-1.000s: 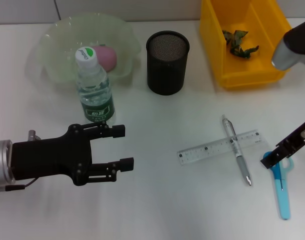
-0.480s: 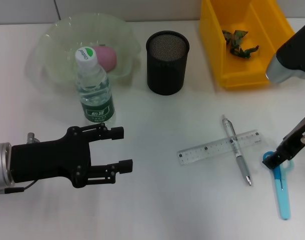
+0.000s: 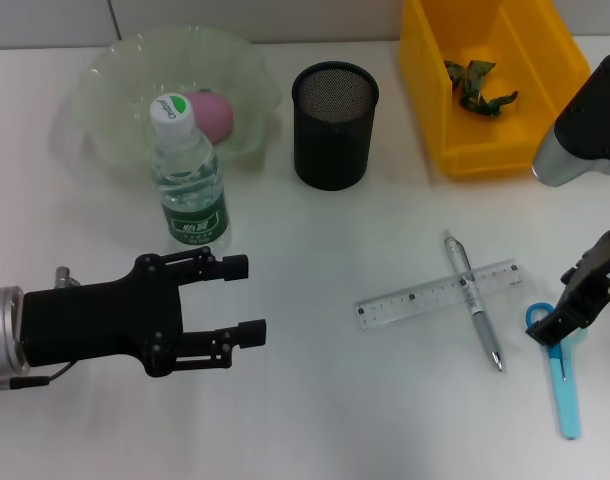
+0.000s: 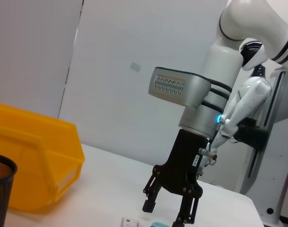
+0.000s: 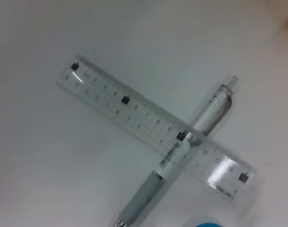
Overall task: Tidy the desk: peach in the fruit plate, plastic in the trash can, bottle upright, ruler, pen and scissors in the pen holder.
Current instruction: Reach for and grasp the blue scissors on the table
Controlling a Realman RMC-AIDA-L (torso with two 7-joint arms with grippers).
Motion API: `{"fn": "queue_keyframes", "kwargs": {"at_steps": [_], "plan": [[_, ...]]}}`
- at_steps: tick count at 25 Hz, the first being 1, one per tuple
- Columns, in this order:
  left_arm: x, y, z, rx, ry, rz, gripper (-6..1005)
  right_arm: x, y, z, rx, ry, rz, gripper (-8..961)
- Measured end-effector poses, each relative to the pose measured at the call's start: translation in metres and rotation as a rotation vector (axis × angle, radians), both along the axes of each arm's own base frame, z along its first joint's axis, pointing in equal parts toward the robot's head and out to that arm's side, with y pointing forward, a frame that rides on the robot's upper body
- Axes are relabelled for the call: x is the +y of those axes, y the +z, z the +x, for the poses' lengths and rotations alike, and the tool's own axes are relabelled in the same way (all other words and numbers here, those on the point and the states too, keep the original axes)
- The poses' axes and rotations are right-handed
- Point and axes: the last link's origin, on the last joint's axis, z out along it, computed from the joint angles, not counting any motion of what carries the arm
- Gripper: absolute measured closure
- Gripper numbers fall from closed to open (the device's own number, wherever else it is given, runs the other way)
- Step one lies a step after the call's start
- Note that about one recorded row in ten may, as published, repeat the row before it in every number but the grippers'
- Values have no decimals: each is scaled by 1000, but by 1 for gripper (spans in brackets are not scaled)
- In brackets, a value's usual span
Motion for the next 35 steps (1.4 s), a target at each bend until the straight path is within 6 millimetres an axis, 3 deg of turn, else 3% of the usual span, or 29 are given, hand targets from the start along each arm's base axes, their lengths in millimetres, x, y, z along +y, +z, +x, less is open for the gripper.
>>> {"fn": "queue_keyframes", "kwargs": {"at_steps": [10, 17, 20, 25, 35], "plan": [[1, 2, 2, -11, 6, -2, 213, 1, 10, -10, 20, 48, 1, 115], [3, 2, 4, -13, 2, -4, 213, 6, 36, -23, 71, 40, 44, 115], [3, 2, 4, -13, 3, -4, 213, 5, 40, -24, 75, 30, 41, 243], [4, 1, 4, -13, 4, -5, 214, 3, 38, -22, 72, 29, 28, 419], [4, 0, 5, -18, 9, -7, 214, -1, 13, -12, 43, 36, -35, 346]]}}
